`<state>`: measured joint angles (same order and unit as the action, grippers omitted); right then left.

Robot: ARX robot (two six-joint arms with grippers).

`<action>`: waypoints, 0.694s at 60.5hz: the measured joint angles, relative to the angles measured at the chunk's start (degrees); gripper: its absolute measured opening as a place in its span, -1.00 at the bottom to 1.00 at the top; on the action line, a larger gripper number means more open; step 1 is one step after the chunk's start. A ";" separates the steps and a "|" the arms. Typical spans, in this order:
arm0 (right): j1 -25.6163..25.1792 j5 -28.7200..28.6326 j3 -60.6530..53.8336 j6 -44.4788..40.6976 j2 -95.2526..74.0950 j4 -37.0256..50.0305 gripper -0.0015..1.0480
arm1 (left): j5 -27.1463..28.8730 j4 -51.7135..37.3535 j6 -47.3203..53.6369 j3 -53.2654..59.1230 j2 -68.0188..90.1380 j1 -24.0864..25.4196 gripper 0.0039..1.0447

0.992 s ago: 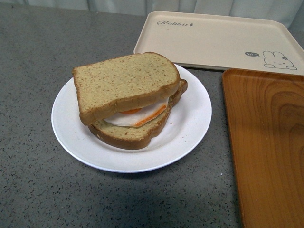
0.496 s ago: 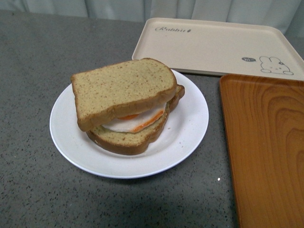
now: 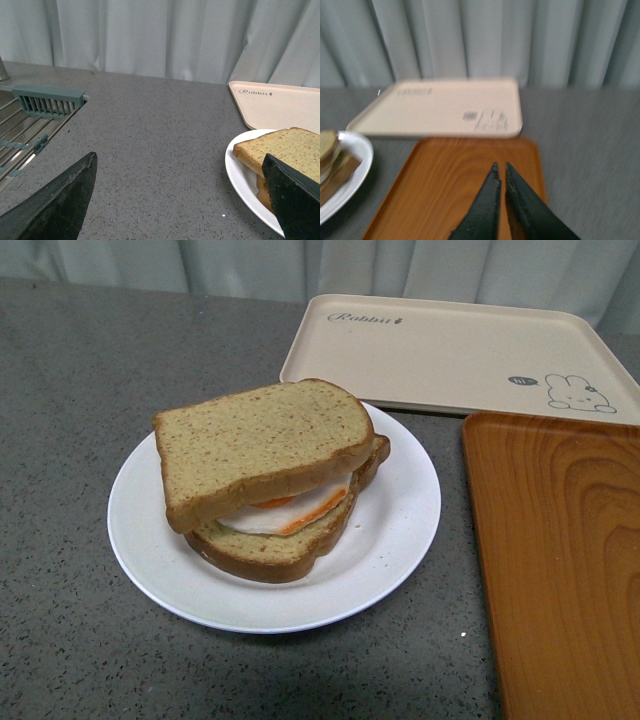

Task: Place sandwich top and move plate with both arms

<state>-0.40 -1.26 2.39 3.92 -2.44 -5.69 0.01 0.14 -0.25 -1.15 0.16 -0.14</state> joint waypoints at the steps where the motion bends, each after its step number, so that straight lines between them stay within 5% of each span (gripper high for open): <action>1: -0.22 -0.04 1.25 2.08 -1.81 -3.17 -0.79 | 0.00 0.00 -0.02 0.00 0.00 0.00 0.88; 10: -0.70 -0.13 3.34 13.33 -7.10 -11.37 -0.32 | 0.02 0.00 0.00 0.00 0.00 0.00 0.88; 33: -0.74 -0.17 3.50 17.31 -6.99 -11.34 0.85 | 0.00 0.00 0.00 0.00 0.00 0.00 0.88; 37: -0.70 -0.02 3.41 16.98 -6.82 -11.02 0.82 | 0.00 0.00 0.00 0.00 0.00 0.00 0.88; 42: -0.04 1.16 -0.92 10.14 -1.40 -0.24 0.57 | -0.02 0.00 0.00 0.00 -0.04 0.00 0.88</action>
<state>-0.45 -0.10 1.48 14.06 -3.84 -5.93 -0.01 0.14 -0.25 -1.15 0.12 -0.14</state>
